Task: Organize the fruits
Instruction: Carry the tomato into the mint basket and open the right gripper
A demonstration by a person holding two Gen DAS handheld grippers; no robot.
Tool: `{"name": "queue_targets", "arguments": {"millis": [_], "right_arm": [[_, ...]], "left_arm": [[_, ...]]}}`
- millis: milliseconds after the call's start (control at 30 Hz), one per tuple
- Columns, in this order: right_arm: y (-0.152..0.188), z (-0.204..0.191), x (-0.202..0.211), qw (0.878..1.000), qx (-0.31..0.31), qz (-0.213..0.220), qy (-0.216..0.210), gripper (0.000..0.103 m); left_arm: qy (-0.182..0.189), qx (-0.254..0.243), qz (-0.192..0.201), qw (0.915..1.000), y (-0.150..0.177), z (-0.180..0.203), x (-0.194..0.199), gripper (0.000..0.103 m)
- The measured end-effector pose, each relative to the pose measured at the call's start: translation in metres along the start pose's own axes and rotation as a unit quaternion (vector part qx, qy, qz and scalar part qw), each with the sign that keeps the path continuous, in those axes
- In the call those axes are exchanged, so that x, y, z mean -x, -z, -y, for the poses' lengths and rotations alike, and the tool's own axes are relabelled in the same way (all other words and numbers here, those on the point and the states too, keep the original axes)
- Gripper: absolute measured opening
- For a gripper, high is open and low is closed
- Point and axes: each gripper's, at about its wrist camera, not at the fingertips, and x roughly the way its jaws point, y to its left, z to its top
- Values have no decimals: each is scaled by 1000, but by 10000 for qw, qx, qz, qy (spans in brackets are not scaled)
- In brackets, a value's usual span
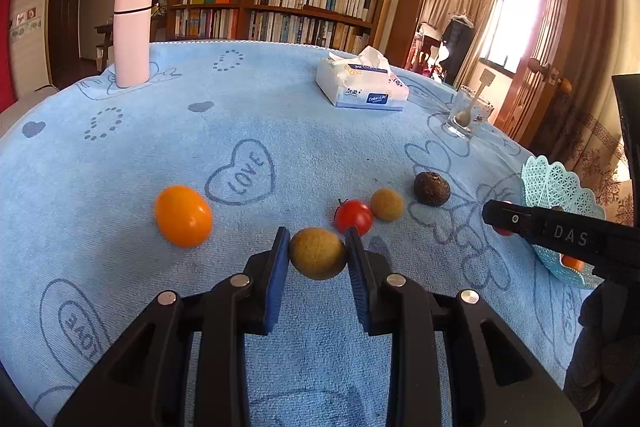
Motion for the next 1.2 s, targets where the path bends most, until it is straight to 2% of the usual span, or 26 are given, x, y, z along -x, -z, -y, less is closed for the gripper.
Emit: {"name": "queue_targets", "arguments": {"millis": [433, 667, 933, 1033, 1100, 1200], "right_arm": [[-5, 67, 50, 9953, -734, 482, 419, 29], [1, 109, 62, 9886, -1248, 512, 669, 30], [8, 134, 63, 9837, -1486, 488, 882, 30], [10, 141, 66, 9817, -1601, 504, 899, 35], [11, 143, 70, 9804, -1629, 584, 941, 48], [15, 146, 78, 9791, -1633, 691, 999, 49]], "left_arm": [[5, -49, 6, 10000, 1, 2, 0, 29], [3, -87, 0, 10000, 1, 4, 1, 29], [-3, -104, 0, 9999, 1, 4, 1, 29], [-7, -109, 0, 9999, 1, 4, 1, 29], [-15, -122, -2, 9999, 2, 4, 0, 29], [-27, -147, 0, 9999, 2, 5, 0, 29]]}}
